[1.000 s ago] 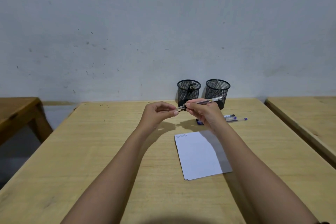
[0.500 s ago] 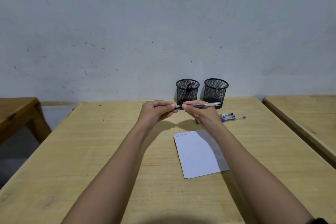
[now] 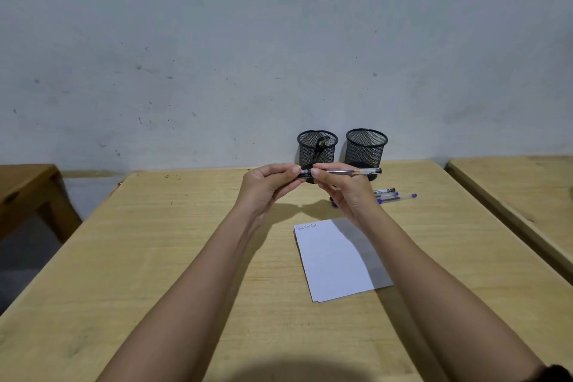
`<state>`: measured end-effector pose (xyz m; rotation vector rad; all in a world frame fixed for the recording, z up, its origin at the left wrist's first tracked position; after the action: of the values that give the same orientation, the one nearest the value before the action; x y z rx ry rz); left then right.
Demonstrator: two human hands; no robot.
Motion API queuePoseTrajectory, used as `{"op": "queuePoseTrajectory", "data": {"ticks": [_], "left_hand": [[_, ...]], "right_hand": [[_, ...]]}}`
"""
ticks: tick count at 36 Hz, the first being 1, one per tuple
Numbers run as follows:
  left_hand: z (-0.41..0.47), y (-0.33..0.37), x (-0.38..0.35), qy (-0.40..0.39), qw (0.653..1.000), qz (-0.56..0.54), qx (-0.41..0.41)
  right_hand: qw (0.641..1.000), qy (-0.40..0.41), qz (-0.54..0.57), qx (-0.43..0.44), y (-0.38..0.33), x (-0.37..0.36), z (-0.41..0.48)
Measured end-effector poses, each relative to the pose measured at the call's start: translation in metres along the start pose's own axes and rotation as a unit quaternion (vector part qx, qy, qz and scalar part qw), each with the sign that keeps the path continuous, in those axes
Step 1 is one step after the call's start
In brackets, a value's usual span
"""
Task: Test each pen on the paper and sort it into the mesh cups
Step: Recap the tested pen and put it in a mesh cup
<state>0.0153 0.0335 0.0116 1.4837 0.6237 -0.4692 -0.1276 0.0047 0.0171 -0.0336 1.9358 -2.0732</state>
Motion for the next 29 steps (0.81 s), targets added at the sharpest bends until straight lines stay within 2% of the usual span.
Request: {"op": "queuePoseTrajectory", "data": {"ticks": [7, 12, 14, 16, 18, 22, 26, 29], "left_hand": [[0.005, 0.011, -0.001, -0.003, 1.000, 0.030, -0.006], [0.012, 0.028, 0.008, 0.015, 0.999, 0.034, -0.024], [0.016, 0.034, 0.011, 0.015, 0.998, 0.050, -0.027], [0.020, 0.039, 0.011, 0.014, 0.997, 0.069, -0.033], [0.025, 0.043, 0.007, 0.011, 0.995, 0.087, -0.049], [0.038, 0.051, -0.009, 0.013, 0.991, 0.100, -0.090], [0.050, 0.051, -0.035, -0.002, 0.987, 0.102, -0.122], [0.059, 0.051, -0.056, -0.023, 0.983, 0.118, -0.138]], "right_hand": [[0.999, -0.026, 0.032, -0.022, 0.000, -0.004, 0.002], [0.998, 0.009, 0.065, -0.011, -0.014, 0.018, 0.014], [1.000, -0.002, -0.002, 0.009, -0.020, 0.028, 0.016], [0.991, -0.027, -0.129, 0.040, -0.028, 0.032, 0.017], [0.965, -0.038, -0.251, 0.063, -0.034, 0.032, 0.018], [0.917, -0.011, -0.388, 0.089, -0.043, 0.029, 0.025], [0.871, -0.013, -0.474, 0.130, -0.049, 0.021, 0.031], [0.862, 0.008, -0.485, 0.146, -0.051, 0.024, 0.038]]}}
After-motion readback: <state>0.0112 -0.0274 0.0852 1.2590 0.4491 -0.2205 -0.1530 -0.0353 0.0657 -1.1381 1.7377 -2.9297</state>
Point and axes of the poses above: each hand's wrist, its own z-axis towards the middle knuckle, its own x-axis out of the back of the hand, y = z × x, the point moved 7 cm from there along z, towards the middle knuckle, and after that the axes turned 11 degrees about -z, right-handed, at the moved point
